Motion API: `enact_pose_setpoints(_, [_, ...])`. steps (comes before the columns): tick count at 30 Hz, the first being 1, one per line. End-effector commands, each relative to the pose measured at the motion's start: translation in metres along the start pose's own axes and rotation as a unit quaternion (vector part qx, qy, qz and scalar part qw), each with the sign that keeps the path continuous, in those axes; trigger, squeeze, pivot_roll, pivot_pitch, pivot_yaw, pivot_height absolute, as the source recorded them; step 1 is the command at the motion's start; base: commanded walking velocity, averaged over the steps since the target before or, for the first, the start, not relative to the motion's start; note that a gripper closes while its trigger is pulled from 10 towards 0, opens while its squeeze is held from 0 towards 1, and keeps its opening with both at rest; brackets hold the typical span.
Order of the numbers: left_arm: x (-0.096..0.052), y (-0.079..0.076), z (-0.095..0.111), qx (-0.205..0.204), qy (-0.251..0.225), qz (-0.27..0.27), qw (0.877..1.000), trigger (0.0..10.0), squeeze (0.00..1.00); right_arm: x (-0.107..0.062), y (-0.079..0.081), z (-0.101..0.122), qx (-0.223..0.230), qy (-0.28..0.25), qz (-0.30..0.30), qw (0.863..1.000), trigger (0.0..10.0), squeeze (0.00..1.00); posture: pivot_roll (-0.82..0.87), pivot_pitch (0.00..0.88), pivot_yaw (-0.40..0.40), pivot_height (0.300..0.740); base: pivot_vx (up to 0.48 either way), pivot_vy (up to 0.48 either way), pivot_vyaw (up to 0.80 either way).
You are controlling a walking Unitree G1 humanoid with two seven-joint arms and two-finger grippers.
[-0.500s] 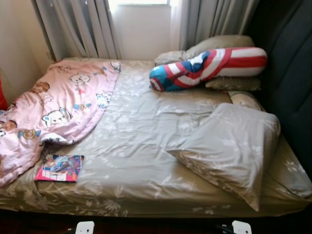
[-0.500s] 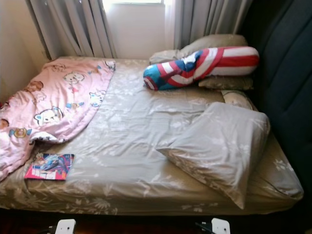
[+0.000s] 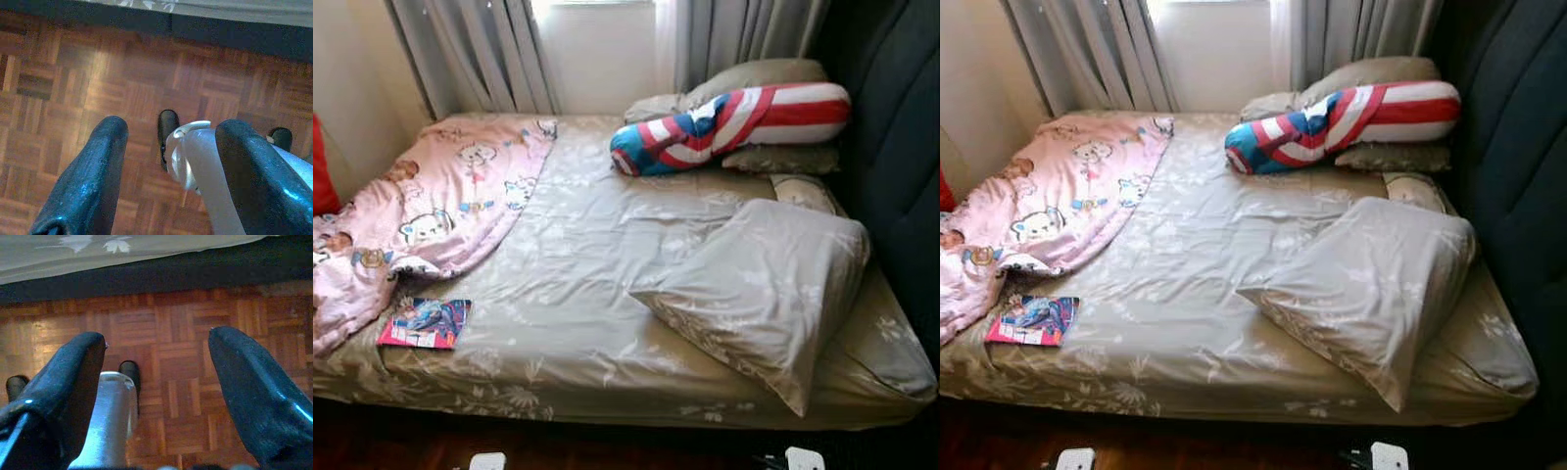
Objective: Clean up the room
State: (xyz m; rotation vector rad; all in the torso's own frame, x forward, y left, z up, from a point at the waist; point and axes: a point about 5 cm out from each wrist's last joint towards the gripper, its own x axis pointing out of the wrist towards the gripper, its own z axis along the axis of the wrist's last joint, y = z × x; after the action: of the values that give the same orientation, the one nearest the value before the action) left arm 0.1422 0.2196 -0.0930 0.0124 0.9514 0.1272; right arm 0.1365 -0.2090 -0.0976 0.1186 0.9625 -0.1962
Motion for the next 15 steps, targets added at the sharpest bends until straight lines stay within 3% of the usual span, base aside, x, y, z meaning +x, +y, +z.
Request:
enact_pose_setpoints(1, [0.001, 0.003, 0.003, -0.001, -0.002, 0.004, 1.000, 10.0, 0.00, 0.000, -0.001, 0.001, -0.001, 0.000, -0.001, 1.000, 10.0, 0.00, 0.00, 0.000, 0.004, 0.740, 0.000, 0.000, 0.00])
enact_pose_setpoints(9, [0.005, -0.003, 0.017, -0.008, -0.018, -0.002, 1.000, 10.0, 0.00, 0.000, -0.002, 0.002, -0.002, 0.000, -0.001, 1.000, 10.0, 0.00, 0.00, 0.000, -0.002, 0.740, 0.000, 0.000, 0.00])
enact_pose_setpoints(15, [0.005, -0.005, 0.019, -0.004, -0.019, -0.003, 1.000, 10.0, 0.00, 0.000, -0.002, 0.001, -0.002, 0.006, -0.002, 1.000, 10.0, 0.00, 0.00, 0.000, -0.005, 0.740, 0.000, 0.000, -0.67])
